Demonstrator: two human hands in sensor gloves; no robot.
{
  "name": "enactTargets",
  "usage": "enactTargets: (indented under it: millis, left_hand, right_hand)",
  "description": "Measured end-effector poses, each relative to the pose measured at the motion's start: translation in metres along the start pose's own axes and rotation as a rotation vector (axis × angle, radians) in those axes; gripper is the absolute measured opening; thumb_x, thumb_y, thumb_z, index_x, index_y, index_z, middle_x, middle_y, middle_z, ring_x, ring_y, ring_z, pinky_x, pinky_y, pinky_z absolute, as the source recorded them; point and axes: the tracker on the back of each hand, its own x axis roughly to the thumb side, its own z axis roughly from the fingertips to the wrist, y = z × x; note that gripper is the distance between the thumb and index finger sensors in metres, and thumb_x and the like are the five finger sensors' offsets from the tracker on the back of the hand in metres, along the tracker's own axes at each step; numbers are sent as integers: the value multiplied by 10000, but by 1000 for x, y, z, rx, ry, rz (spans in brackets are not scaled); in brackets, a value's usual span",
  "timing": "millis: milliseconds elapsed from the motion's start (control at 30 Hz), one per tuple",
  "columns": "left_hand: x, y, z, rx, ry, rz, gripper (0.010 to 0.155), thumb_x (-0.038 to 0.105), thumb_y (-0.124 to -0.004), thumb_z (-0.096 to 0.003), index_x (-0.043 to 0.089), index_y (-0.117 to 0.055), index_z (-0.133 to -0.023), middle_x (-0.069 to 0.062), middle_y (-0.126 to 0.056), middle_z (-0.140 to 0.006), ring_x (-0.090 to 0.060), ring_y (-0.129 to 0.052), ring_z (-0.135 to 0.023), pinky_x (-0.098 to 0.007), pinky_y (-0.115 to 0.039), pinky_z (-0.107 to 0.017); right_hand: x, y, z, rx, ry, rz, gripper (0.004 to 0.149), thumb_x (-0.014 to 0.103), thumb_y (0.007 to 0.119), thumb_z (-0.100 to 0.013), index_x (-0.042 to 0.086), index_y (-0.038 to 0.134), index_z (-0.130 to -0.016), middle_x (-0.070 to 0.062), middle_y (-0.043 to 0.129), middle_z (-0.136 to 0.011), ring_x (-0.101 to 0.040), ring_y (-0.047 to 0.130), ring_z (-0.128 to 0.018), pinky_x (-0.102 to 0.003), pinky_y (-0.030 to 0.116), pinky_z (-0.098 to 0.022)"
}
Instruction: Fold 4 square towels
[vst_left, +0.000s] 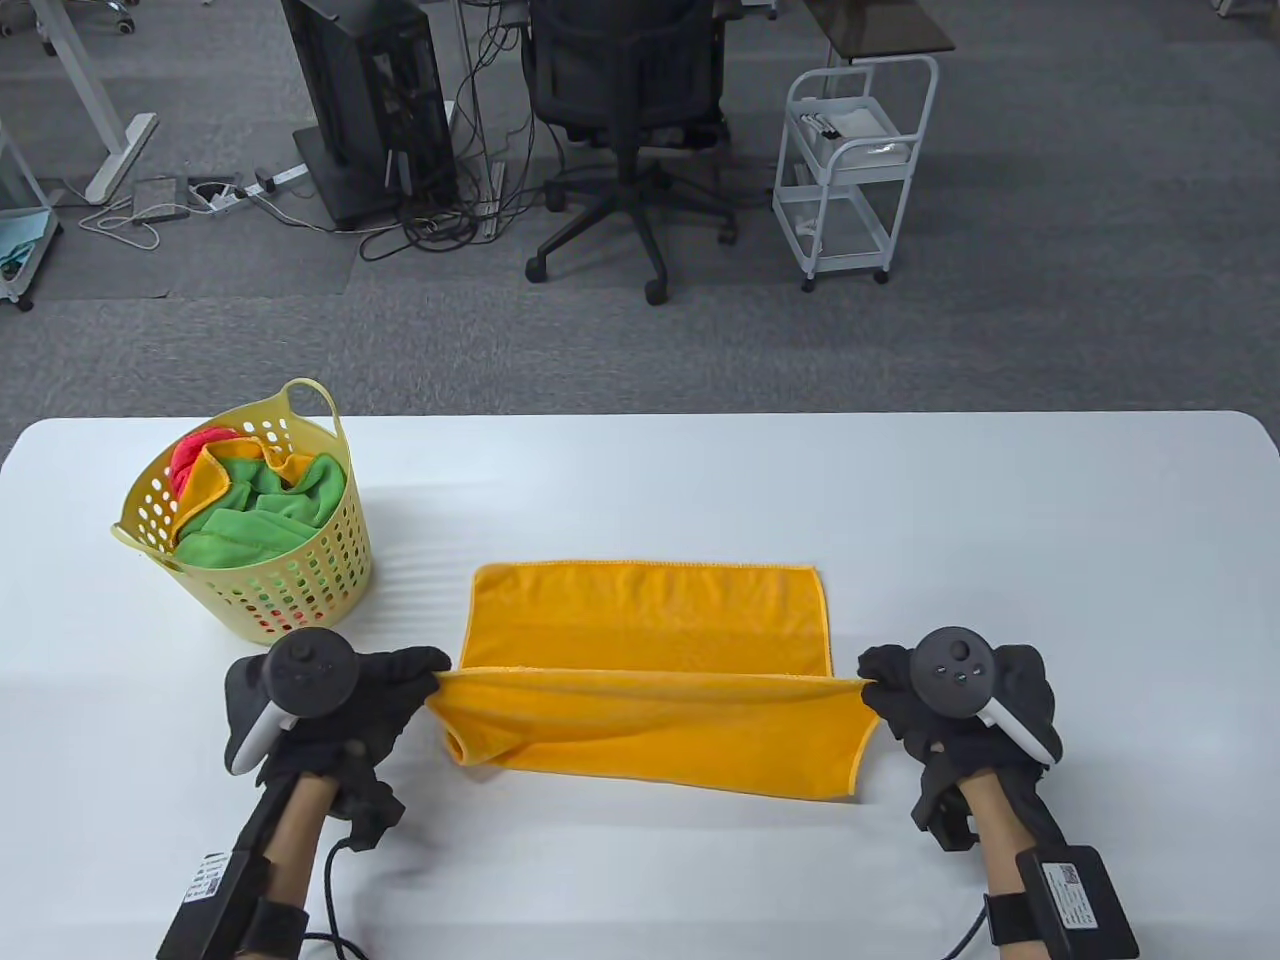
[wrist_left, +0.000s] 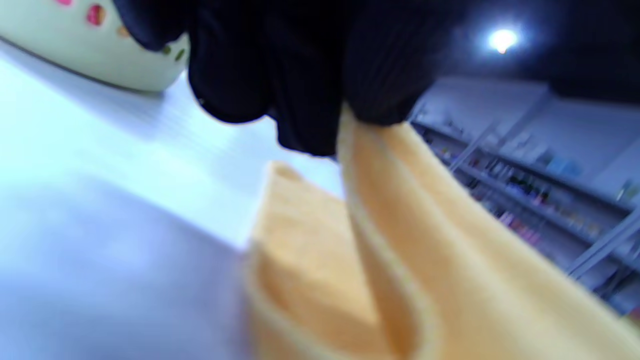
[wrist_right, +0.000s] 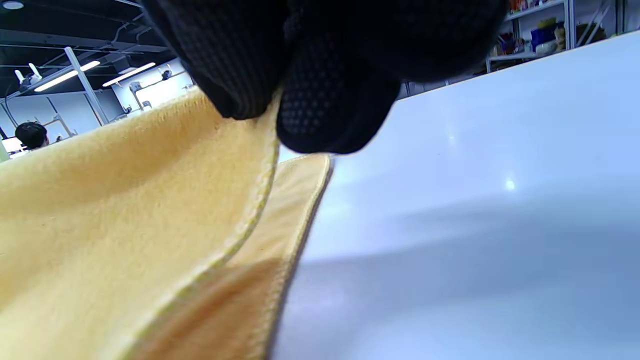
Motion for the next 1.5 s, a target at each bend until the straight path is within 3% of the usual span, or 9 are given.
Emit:
enactTargets:
  millis: [67,333,533,700,833,1067,1200,1300,1500]
  left_hand:
    - [2,1,-3,27,-13,-68,363,350,-840,-564,282,-902,-915,-31,-1012,-795,-378,-912,-781,-596,-626,-710]
    - [29,27,-35,225,95,-185,358,344,-835,-570,301,-892,-921,-40,-986,-865,-388,-903,-827,-591,-623,-716]
    - [42,19,-73,284,213,-181,361,334,-828,-573,294,-884,-927,-51,-978,-880,-401,-897,-839,-599,-613,-720]
    - [41,10,-100,274,283,-193,360,336,-829,-573,294,-886,-926,-53,-984,-870,-397,-906,-827,-595,-622,-714]
    - [36,7,-120,258,319,-191,359,342,-831,-571,307,-887,-923,-41,-990,-860,-391,-911,-821,-592,-626,-713]
    - [27,-1,-144,204,334,-217,357,344,-836,-566,315,-892,-918,-31,-1012,-821,-364,-943,-790,-569,-650,-710]
    - [21,-10,-151,178,348,-212,369,339,-837,-565,300,-886,-928,-33,-1018,-809,-365,-949,-780,-571,-653,-708]
    - [18,-15,-153,142,355,-188,433,333,-816,-574,260,-810,-1001,-55,-990,-871,-388,-923,-821,-584,-633,-713]
    - [25,-5,-132,98,333,-155,540,396,-733,-607,189,-677,-1103,-135,-884,-1013,-459,-838,-911,-617,-567,-739]
  right_hand:
    - [1,0,-4,23,4,4,453,287,938,-538,98,803,-927,-97,984,-753,-166,1049,-443,-320,868,-313]
    - [11,-25,-44,-86,93,-92,413,265,916,-559,138,809,-938,-94,959,-814,-176,1040,-480,-325,860,-337]
    - [17,-31,-86,-134,203,-187,412,240,899,-575,136,795,-960,-107,927,-859,-186,1029,-503,-332,853,-353]
    - [11,-23,-112,-115,293,-232,411,249,907,-572,122,804,-949,-115,936,-843,-189,1030,-493,-334,852,-347]
    - [-1,-4,-131,-72,361,-187,401,261,913,-568,126,819,-934,-112,949,-822,-185,1032,-477,-330,852,-339]
    - [-10,22,-148,-18,421,-173,390,267,919,-565,140,834,-924,-110,955,-812,-192,1030,-477,-334,850,-342]
    - [-9,27,-153,-15,424,-163,390,267,919,-566,140,833,-925,-111,956,-810,-194,1032,-474,-335,850,-343]
    - [-7,28,-154,-34,417,-177,424,284,907,-570,133,805,-953,-123,930,-854,-210,1028,-503,-347,847,-362]
    - [-2,16,-141,-55,443,-87,575,404,886,-568,97,721,-1026,-190,824,-993,-250,1015,-580,-372,842,-406]
